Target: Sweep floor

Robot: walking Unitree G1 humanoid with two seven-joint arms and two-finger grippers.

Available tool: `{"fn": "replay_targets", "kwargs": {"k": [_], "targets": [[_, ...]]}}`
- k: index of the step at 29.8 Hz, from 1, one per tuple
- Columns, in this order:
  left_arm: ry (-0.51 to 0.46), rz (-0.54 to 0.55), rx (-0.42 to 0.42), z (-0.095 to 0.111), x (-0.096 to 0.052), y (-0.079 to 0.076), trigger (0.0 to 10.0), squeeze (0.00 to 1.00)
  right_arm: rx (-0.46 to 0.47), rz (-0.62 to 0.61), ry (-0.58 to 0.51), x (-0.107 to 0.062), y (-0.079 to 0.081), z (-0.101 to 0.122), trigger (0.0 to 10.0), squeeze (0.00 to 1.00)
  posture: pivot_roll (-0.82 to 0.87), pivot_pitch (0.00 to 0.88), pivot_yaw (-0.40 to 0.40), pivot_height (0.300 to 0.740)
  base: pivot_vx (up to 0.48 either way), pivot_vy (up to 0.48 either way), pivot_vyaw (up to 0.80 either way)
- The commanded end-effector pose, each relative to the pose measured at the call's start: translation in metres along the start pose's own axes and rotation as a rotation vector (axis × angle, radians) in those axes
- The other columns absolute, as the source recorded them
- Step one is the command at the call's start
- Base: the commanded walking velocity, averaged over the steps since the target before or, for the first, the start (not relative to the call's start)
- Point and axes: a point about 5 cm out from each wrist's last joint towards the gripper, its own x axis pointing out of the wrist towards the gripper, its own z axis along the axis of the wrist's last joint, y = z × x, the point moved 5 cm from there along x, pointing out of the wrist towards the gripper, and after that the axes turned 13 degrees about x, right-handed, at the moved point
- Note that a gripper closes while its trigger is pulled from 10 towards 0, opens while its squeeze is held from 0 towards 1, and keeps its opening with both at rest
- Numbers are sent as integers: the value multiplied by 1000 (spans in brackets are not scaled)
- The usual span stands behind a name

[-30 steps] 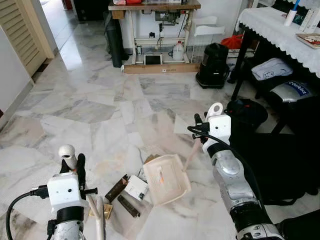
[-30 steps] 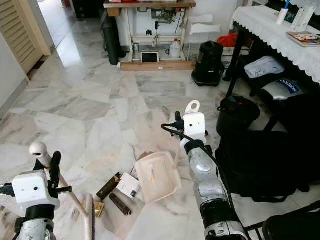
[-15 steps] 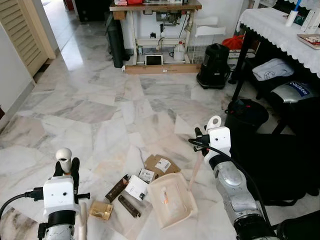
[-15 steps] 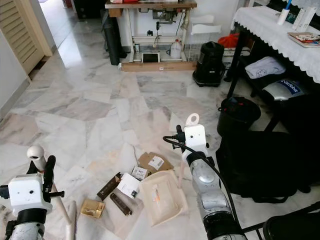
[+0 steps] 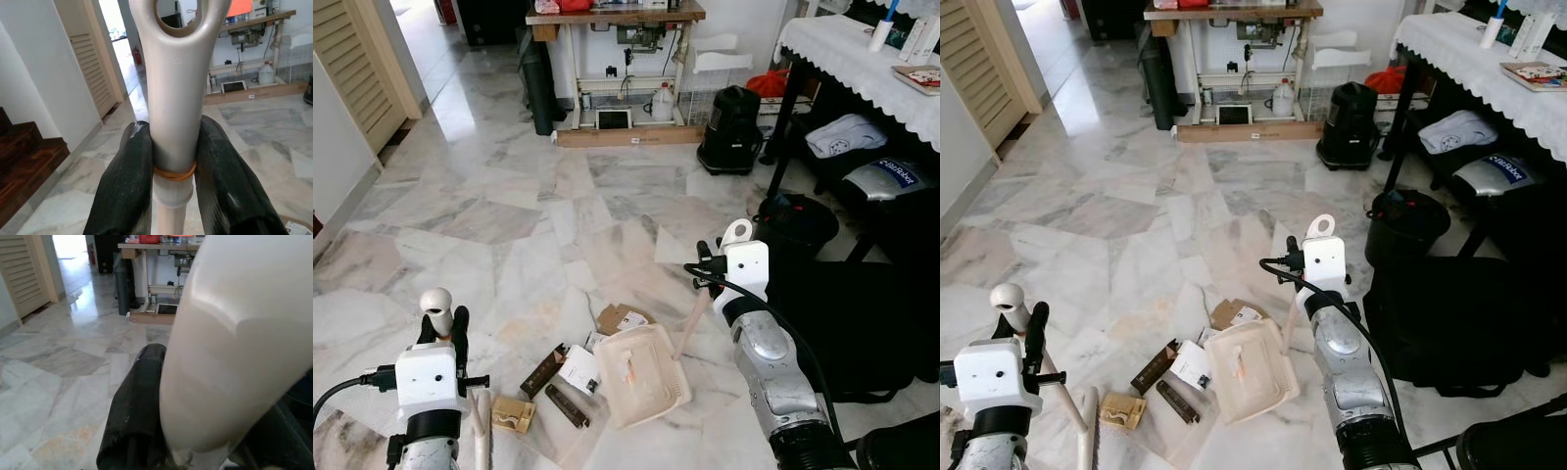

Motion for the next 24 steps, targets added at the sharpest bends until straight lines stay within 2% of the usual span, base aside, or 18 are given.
{"fn": "replay_targets", "kwargs": {"k": [1, 7, 24], "targets": [[-34, 27, 7, 11, 1, 8, 10000, 0, 6, 38, -67, 4, 13, 20, 10000, 0, -80, 0, 49, 740, 0, 0, 800], [-31, 37, 11, 13, 0, 10, 10000, 0, 37, 59, -65, 3, 24, 22, 10000, 0, -69, 0, 50, 740, 0, 0, 800], [-11, 34, 9, 17, -5, 8, 10000, 0, 45, 54, -44, 1, 24, 23, 10000, 0, -54, 2, 54, 740, 0, 0, 800]]}}
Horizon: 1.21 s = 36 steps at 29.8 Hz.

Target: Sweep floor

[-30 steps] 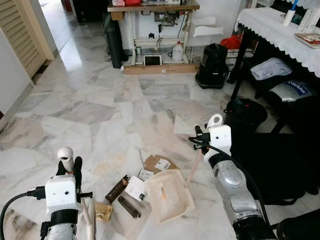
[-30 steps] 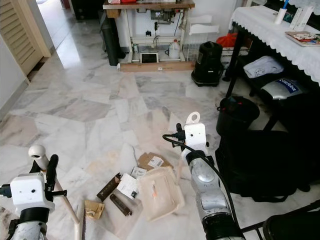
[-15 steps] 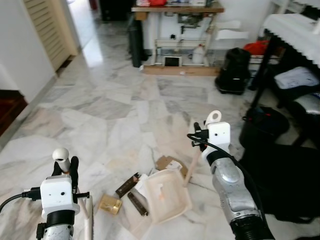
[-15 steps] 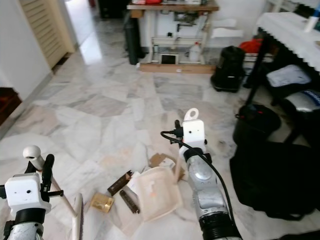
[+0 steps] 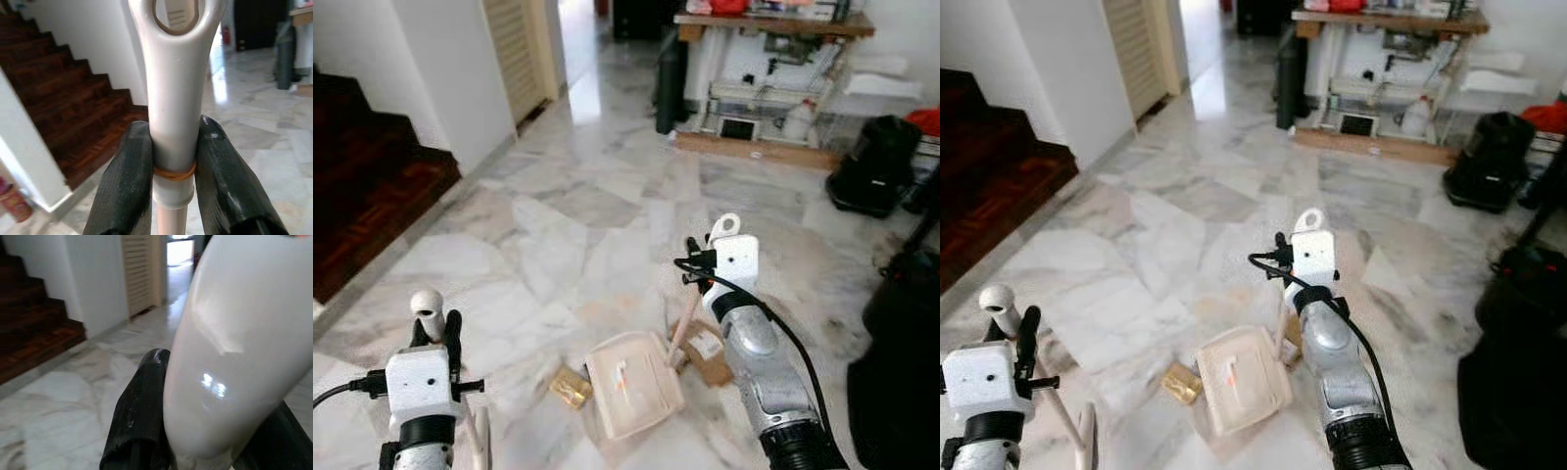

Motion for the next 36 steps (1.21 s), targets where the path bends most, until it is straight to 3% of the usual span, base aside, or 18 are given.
{"fn": "replay_targets", "kwargs": {"k": [1, 36], "targets": [[-37, 16, 16, 11, 0, 3, 10000, 0, 17, 16, -52, 0, 5, 15, 10000, 0, -54, 2, 54, 740, 0, 0, 800], [-20, 18, 15, 13, -2, 0, 10000, 0, 20, 29, -34, 0, 7, 16, 10000, 0, -53, 21, 50, 740, 0, 0, 800]]}}
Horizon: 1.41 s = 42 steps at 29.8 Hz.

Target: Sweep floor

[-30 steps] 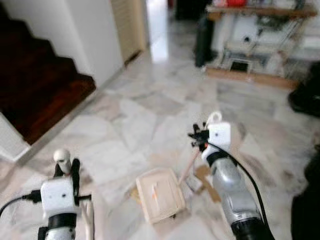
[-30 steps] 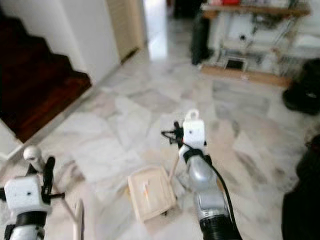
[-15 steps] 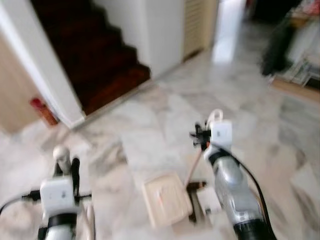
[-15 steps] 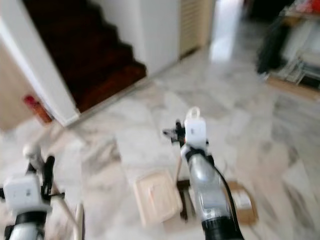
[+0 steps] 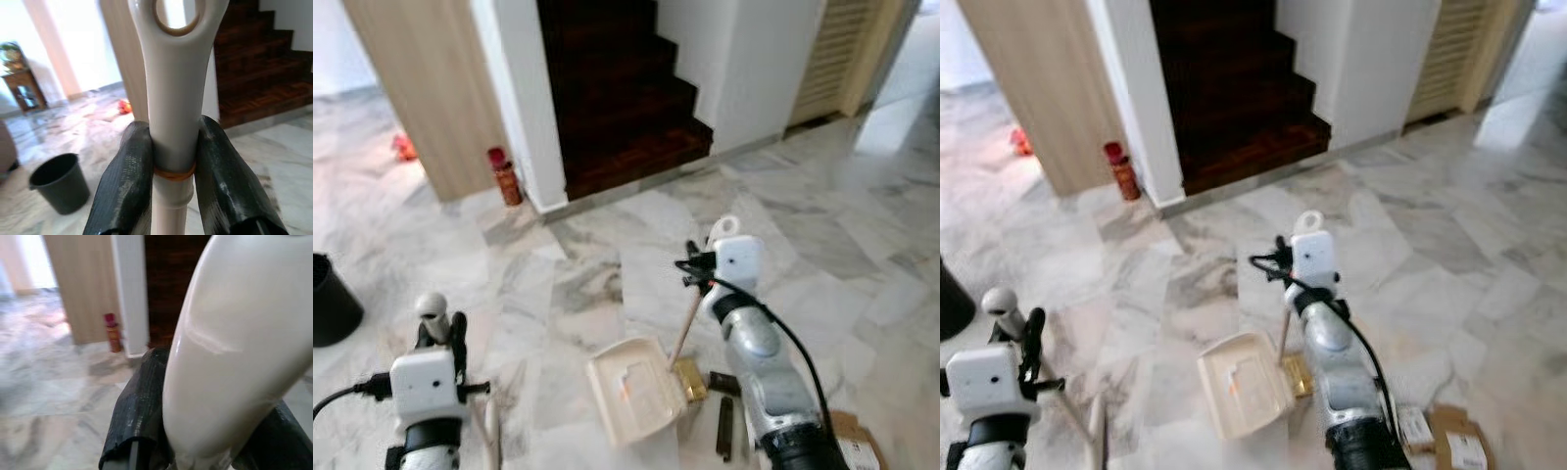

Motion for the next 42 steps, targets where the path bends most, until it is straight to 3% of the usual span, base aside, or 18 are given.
{"fn": "replay_targets", "kwargs": {"k": [1, 15, 31, 42], "targets": [[-34, 18, 22, 9, 1, 4, 10000, 0, 7, 16, -62, 2, 3, 18, 10000, 0, -53, 21, 50, 740, 0, 0, 800], [-27, 14, 27, 8, 0, 3, 10000, 0, 14, 26, -54, 1, 6, 16, 10000, 0, -50, 23, 52, 740, 0, 0, 777], [-5, 7, 46, 5, -1, 3, 10000, 0, 34, 53, -56, 1, 10, 18, 10000, 0, -48, 29, 52, 740, 0, 0, 0], [8, 14, 45, 3, -2, 4, 10000, 0, 36, 79, -58, 1, 15, 18, 10000, 0, -45, 32, 50, 740, 268, 0, 197]]}}
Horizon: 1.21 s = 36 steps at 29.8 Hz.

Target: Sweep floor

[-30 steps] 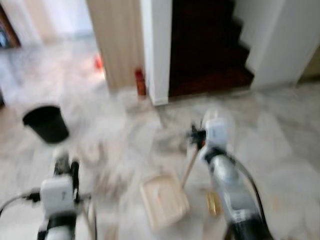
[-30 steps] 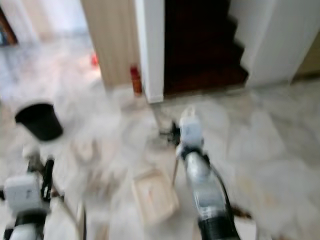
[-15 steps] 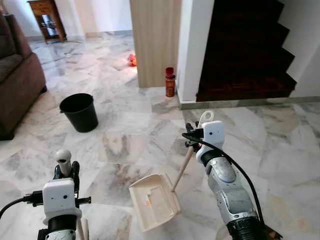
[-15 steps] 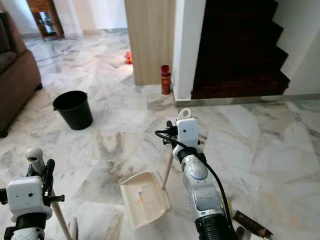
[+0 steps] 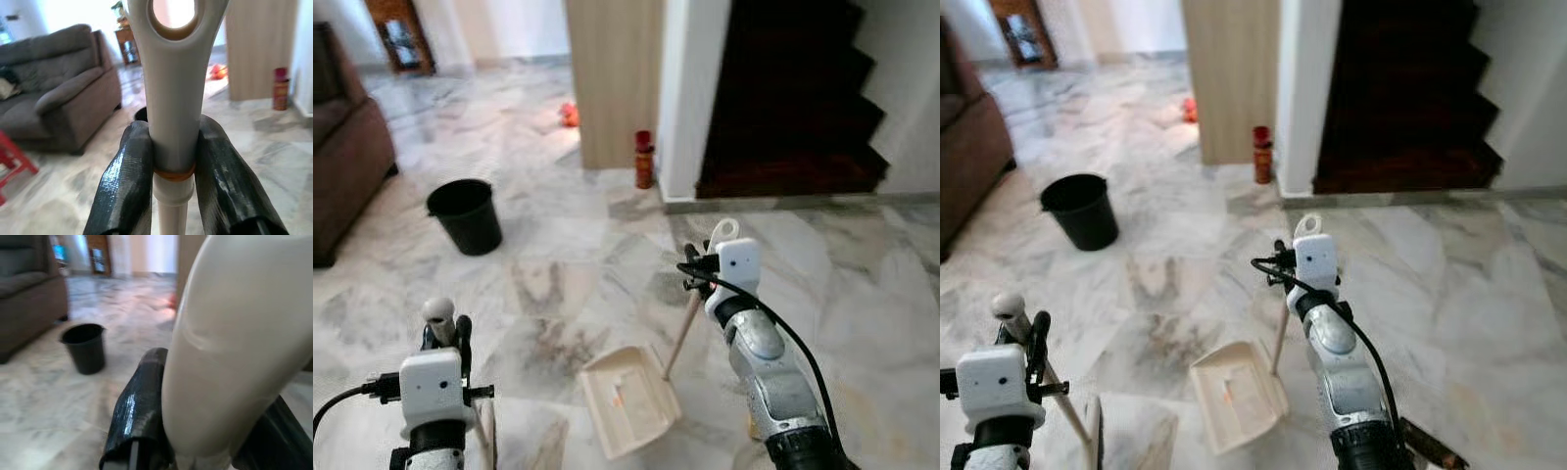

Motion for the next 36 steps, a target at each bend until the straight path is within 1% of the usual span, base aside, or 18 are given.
{"fn": "replay_targets", "kwargs": {"k": [1, 10, 17, 26, 31, 32, 33, 34, 35, 36], "targets": [[-40, 22, 14, 10, 2, 5, 10000, 0, 29, 28, -75, 1, 6, 20, 10000, 0, -45, 32, 50, 740, 270, 0, 0], [-37, 16, 12, 10, 2, 4, 10000, 0, 32, 34, -71, 1, 7, 19, 10000, 0, -48, 25, 52, 740, 273, 0, 0], [-36, 11, 12, 9, 1, 3, 10000, 0, 20, 57, -67, 0, 11, 18, 10000, 0, -45, 15, 54, 740, 276, 0, 0], [-36, 6, 12, 10, 2, 2, 10000, 0, 27, 69, -63, 0, 13, 17, 10000, 0, -43, 18, 55, 740, 275, 0, 688], [-29, 4, 9, 8, 1, 1, 10000, 0, 33, 78, -53, 0, 15, 15, 10000, 0, -42, 21, 54, 740, 276, 0, 0], [-15, 14, -22, 6, 1, 2, 10000, 0, 33, 79, -52, 0, 15, 15, 10000, 0, -42, 21, 54, 740, 274, 0, 0], [7, 34, -83, 3, 1, 4, 10000, 0, 32, 80, -52, 0, 15, 15, 10000, 0, -42, 24, 54, 740, 274, 0, 0], [39, 58, -174, -2, 0, 7, 10000, 0, 32, 80, -52, 0, 15, 15, 10000, 0, -43, 24, 54, 740, 255, 0, 0], [39, 58, -174, -2, 0, 7, 10000, 0, 32, 80, -52, 0, 15, 15, 10000, 0, -43, 24, 54, 740, 255, 0, 0], [51, 63, -208, -4, 0, 9, 10000, 0, 32, 80, -51, 0, 15, 15, 10000, 0, -43, 26, 53, 740, 0, 0, 0]]}}
